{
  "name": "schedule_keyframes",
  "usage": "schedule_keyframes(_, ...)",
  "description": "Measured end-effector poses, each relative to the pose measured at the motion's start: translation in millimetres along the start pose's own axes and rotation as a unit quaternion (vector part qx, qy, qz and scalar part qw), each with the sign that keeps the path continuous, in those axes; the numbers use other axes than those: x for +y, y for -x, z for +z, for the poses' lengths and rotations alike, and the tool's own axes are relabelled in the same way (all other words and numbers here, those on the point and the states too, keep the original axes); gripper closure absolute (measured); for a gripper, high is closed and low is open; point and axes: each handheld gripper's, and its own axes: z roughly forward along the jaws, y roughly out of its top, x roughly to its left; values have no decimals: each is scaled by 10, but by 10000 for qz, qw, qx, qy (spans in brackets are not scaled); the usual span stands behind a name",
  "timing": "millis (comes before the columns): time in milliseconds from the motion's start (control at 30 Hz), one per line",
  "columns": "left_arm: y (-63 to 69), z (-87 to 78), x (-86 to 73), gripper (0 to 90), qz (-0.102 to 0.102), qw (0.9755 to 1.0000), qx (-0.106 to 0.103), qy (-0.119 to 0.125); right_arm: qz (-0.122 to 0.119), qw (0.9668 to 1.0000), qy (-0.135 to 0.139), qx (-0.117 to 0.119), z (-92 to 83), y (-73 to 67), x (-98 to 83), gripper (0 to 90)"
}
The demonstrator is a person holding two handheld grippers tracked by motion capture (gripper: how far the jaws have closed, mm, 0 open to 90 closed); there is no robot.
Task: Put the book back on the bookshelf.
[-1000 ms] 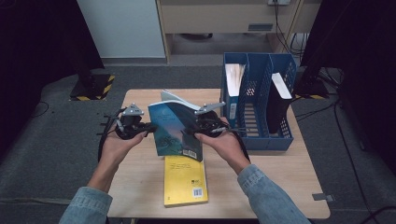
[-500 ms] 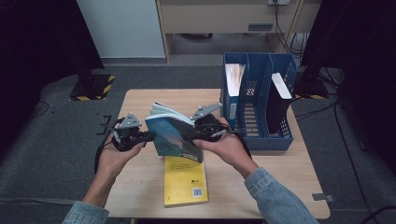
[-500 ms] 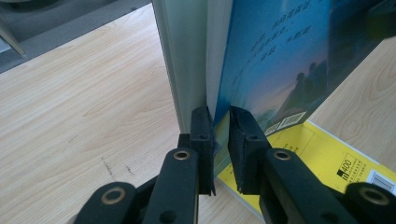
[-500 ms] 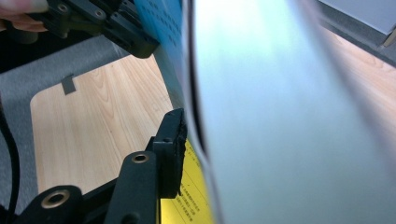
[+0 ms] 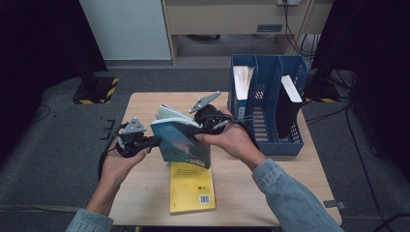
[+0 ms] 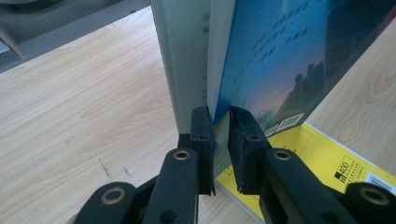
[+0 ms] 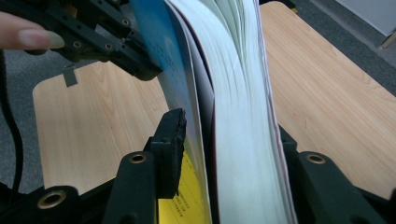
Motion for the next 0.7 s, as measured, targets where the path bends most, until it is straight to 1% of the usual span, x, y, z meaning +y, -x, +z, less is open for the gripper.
schedule_keyframes(267,-11,13,5,797,-24,10000,22,22,-32,10000,-12,10,33,23,118,600)
schedule_keyframes(500,-6,21,1,794,-32,10000,66,56,-45,10000,-61,-13,65,18,148,613)
schedule_keyframes(700,-14,34,-2,790,-79,9999,73,108,0,9999,-132,-19,121,23,167,617)
